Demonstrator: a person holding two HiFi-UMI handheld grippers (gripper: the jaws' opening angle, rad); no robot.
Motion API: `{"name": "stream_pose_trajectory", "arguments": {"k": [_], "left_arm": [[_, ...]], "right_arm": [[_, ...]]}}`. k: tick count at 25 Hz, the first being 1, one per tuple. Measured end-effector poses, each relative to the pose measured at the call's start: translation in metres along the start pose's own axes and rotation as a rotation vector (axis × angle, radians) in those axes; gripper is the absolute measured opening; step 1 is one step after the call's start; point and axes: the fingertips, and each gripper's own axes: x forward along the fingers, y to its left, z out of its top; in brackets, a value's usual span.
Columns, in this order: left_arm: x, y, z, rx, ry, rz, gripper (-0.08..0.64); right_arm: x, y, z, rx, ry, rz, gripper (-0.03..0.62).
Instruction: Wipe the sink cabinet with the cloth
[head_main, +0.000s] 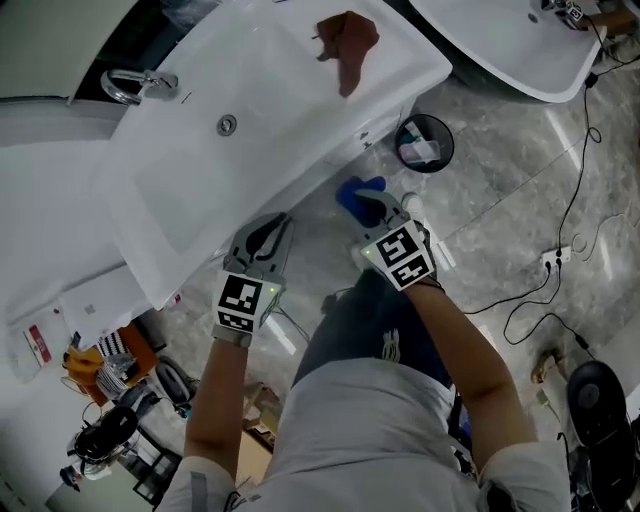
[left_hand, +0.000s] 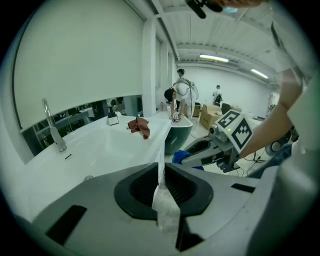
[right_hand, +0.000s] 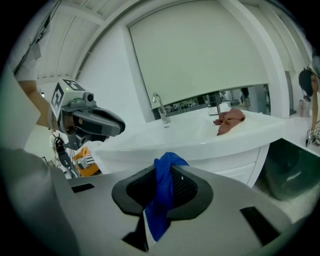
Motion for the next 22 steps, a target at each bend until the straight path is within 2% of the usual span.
{"name": "stream_pose_trajectory", "arguments": {"k": [3,12,18,22], "left_arm": [[0.013,0.007,-0.008,0.022,0.052,-0.013,0.085],[0.057,0.033,-0.019,0.127,0.125,-0.064,0.122],[0.082,0.046,-0.025,0.175,0.161,-0.071,0.141],[0.092,0.058,-0.029,0.186,0.16,-0.05,0.147]], "right_arm": [[0.022,-0.015,-0.013,0.044,0.002,-0.023,0.061],[0.094,-0.053,-0.053,0.148,0.008,-0.103,0.062],[0.121,-0.062,-0.076,0.189,0.003,-0.109,0.061],[0.138,-0.064,-0.085,0.211,-0.005,-0.092,0.062]]}}
